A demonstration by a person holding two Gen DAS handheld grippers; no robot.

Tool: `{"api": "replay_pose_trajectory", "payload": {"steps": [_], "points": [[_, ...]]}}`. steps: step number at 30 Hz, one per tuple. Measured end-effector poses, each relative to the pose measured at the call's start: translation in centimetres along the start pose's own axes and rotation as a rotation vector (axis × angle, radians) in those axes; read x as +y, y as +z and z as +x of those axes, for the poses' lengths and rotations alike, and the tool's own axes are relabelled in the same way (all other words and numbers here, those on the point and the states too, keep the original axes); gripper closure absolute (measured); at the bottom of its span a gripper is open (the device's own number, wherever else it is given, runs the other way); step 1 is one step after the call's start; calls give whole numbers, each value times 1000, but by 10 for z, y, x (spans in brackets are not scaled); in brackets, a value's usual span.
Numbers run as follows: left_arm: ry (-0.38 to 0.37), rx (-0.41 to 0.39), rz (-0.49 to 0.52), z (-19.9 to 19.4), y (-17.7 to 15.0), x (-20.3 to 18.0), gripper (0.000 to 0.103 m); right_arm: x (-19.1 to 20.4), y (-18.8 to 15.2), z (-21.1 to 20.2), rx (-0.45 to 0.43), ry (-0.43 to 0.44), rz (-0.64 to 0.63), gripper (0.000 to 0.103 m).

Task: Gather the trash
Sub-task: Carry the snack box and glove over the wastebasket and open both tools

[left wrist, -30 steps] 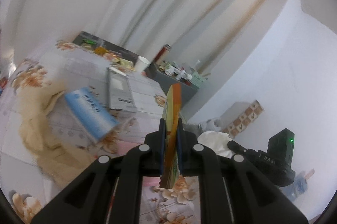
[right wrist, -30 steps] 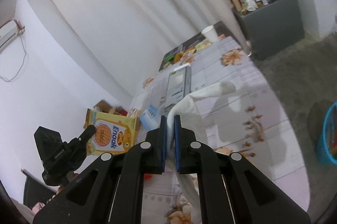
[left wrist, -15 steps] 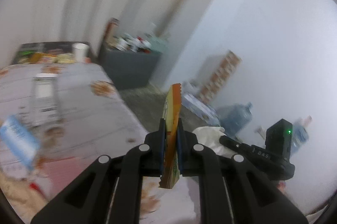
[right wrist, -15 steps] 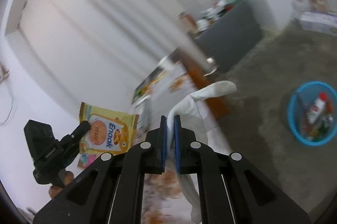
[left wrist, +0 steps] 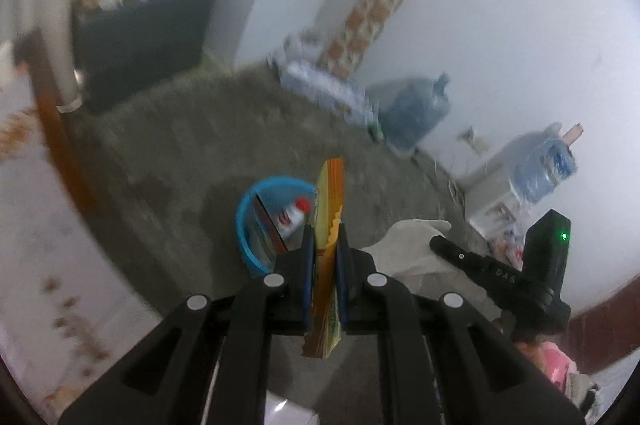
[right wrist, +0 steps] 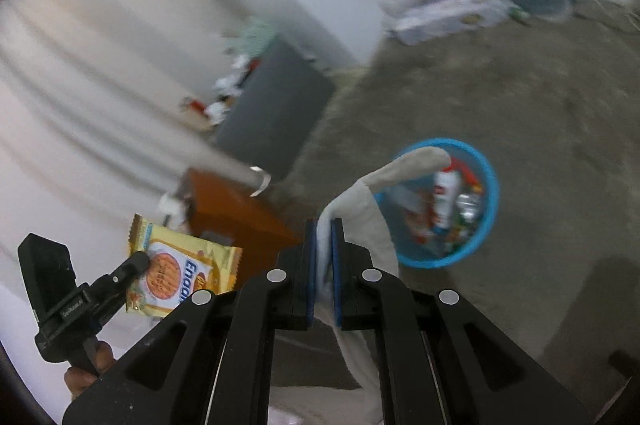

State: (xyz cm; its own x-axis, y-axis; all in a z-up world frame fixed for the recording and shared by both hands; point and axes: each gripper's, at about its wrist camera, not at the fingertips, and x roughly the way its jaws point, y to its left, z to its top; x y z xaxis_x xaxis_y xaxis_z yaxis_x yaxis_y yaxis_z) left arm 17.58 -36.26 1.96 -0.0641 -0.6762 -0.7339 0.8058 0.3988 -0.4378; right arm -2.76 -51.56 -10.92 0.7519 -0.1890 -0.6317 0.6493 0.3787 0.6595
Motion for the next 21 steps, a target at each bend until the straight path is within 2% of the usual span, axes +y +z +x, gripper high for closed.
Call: {"api": "replay_pose_trajectory", "payload": {"steps": [3,7,13,19,20,21], "points": [[-12,88,-37,49,12,-3,94,-25,4,19,18,-54,35,96],[-6,149,-50,103,26,-10,94,-50,17,51,46,-99,74,96],[25,190,-42,182,57,-15,94,-74,36,90,75,-134,108,96],[92,223,-62,252,76,-5,93,-86,56,128,81,-179,97,93],[117,231,-62,261,76,-1,89,-88,56,133,83,-188,96,92],[140,256,-68,275,77,5,73,-91,59,143,88,-201,97,91]]}}
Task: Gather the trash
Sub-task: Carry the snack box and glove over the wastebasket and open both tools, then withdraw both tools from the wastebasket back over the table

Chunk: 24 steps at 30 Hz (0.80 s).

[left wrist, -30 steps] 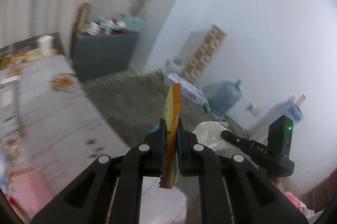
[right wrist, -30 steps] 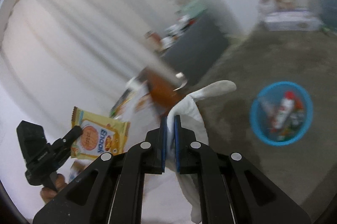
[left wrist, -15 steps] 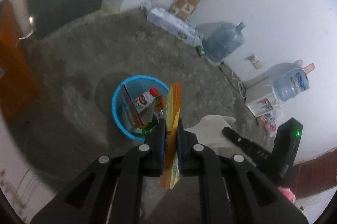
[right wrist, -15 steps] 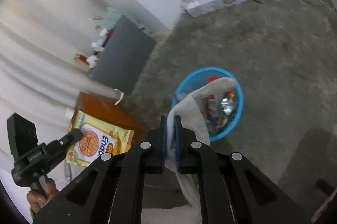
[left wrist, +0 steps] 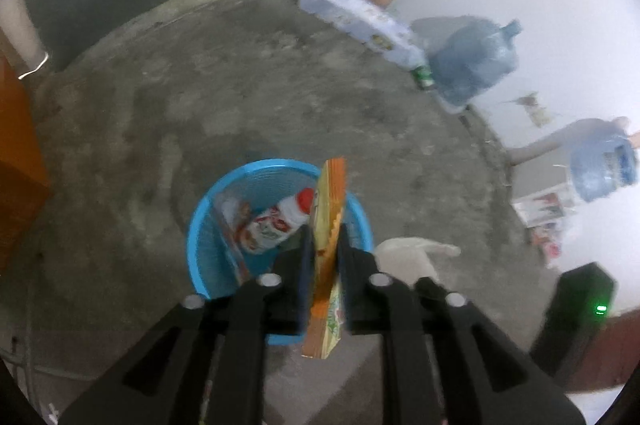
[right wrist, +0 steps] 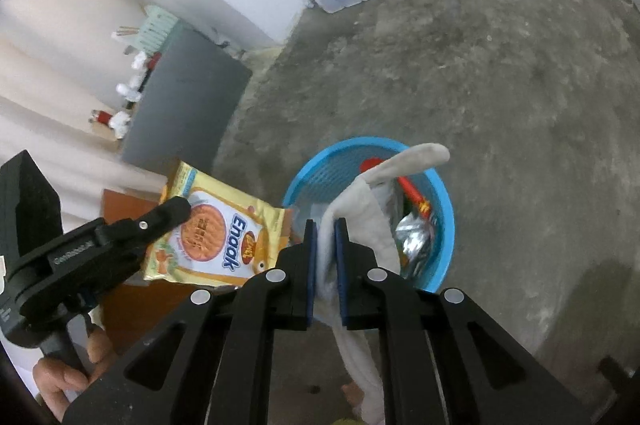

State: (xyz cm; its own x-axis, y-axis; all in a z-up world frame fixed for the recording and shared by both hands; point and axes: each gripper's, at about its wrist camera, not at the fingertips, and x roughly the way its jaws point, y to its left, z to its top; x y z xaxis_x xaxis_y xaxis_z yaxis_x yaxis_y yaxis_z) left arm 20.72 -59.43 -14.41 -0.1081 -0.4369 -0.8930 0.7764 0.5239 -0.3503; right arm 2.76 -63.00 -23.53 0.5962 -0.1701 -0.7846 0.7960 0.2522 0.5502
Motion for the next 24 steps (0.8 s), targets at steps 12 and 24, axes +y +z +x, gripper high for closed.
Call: {"api": "replay_pose_trajectory", "payload": {"steps": [12,24], "points": [[60,63,-58,-8,-2,39,36,-13,-6,39,63,48,51,41],[5,-194,67,-230,-96,65,19,-11,-37,-74,11,178,-16,33]]}}
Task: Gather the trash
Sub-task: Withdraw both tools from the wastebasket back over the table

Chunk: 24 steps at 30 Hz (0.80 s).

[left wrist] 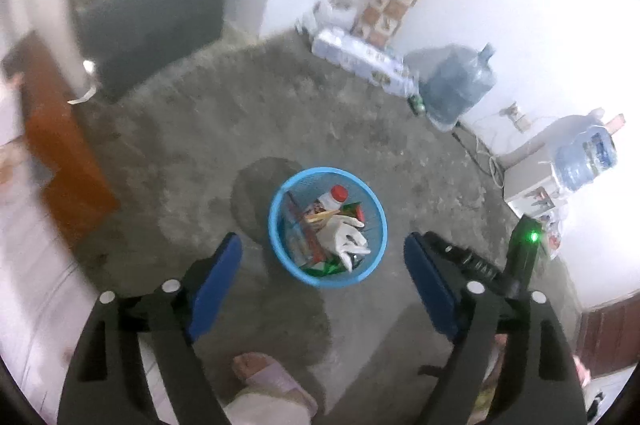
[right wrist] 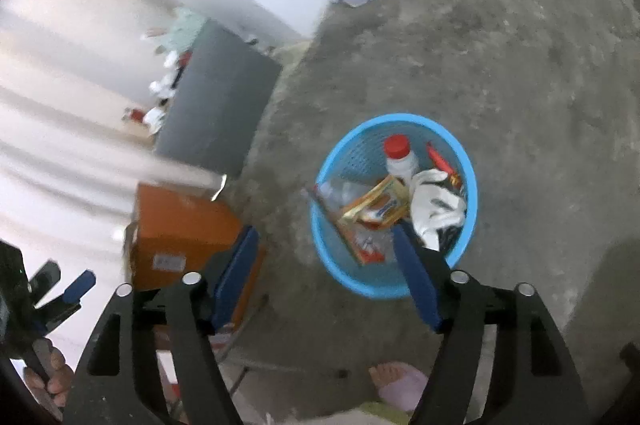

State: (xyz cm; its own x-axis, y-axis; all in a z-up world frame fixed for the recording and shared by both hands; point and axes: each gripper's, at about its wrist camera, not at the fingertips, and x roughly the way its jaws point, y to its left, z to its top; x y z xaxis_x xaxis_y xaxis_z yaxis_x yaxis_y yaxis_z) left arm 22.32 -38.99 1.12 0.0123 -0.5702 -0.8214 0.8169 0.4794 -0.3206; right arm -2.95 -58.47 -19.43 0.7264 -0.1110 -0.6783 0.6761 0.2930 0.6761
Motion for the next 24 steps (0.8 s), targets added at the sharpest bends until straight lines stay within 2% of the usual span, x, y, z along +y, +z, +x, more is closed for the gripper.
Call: {"api": "replay_pose_trajectory", "payload": {"steps": [3,5,7,10,13,16,18,21,24], "points": [[23,-74,-36,-53,-46,17,12,2,-6,-30,-21,33,3,30],[74,-101,-81,-85,-87,34,12,3,-11,-46,-24,76,11,29],[116,-105,-121,-111,-122,49,12,11,-16,-57,-14,78,-7,29],[204,-153,-209,-152,-177,74,11,34,-24,-63,12,71,-75,29],[256,-205,-322,-186,-222,99,10,68,-35,-69,30,101,-159,29],[273,-271,-445,-219,-269,124,10,107,-49,-69,55,152,-238,29],[281,-310,-489,-235,-291,138,10,134,-61,-64,83,180,-294,29],[273,-357,-572,-255,-321,159,10,182,-85,-52,141,220,-396,23],[266,-414,-643,-274,-340,181,10,226,-116,-34,221,236,-498,20]]}}
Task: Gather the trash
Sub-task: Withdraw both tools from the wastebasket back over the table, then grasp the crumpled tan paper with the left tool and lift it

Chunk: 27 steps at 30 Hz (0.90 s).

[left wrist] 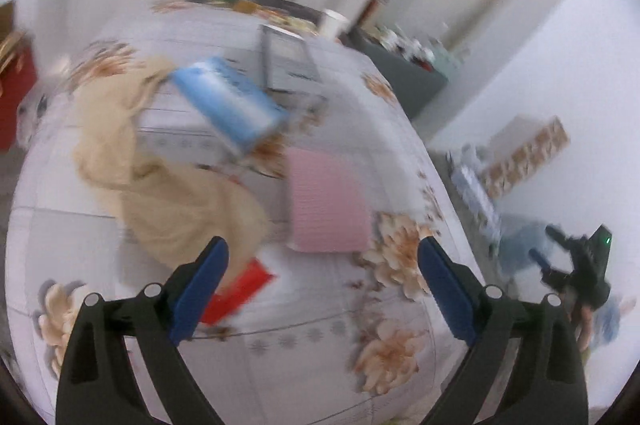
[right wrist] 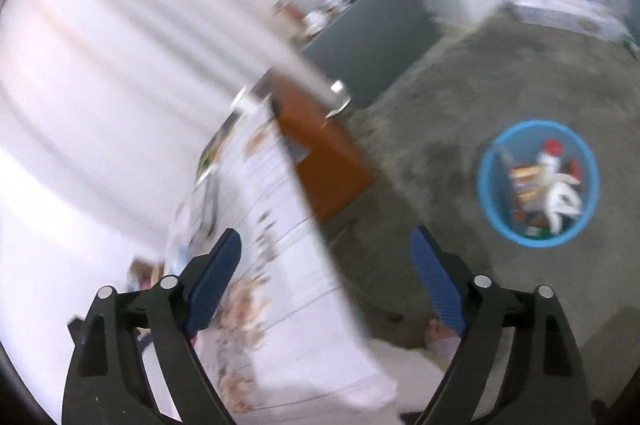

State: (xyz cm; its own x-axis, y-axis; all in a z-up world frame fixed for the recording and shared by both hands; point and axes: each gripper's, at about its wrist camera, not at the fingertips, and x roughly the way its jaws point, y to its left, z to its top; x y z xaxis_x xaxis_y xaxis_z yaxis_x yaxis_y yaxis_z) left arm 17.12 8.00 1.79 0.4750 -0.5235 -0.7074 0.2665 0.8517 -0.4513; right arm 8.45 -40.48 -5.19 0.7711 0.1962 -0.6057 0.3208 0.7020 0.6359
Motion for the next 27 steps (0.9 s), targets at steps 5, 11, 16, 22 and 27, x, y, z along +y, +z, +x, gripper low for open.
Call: {"api": "replay_pose_trajectory", "payload": {"steps": [5,11,16,22,27], "points": [[28,-89,-60,-18,11,37,10,75,-25,53,156,46,-161,20],[119,-197,-78,-28,44,90,10,130,-50,90,280,68,-271,20],[186,-191,-43,-13,79,130,10,148,-60,97,315,56,-316,20],[89,-48,174,22,87,147,10,150,-65,112,347,4,-323,20],[106,35,353,43,73,149,10,154,-66,117,365,-25,-315,20]]}}
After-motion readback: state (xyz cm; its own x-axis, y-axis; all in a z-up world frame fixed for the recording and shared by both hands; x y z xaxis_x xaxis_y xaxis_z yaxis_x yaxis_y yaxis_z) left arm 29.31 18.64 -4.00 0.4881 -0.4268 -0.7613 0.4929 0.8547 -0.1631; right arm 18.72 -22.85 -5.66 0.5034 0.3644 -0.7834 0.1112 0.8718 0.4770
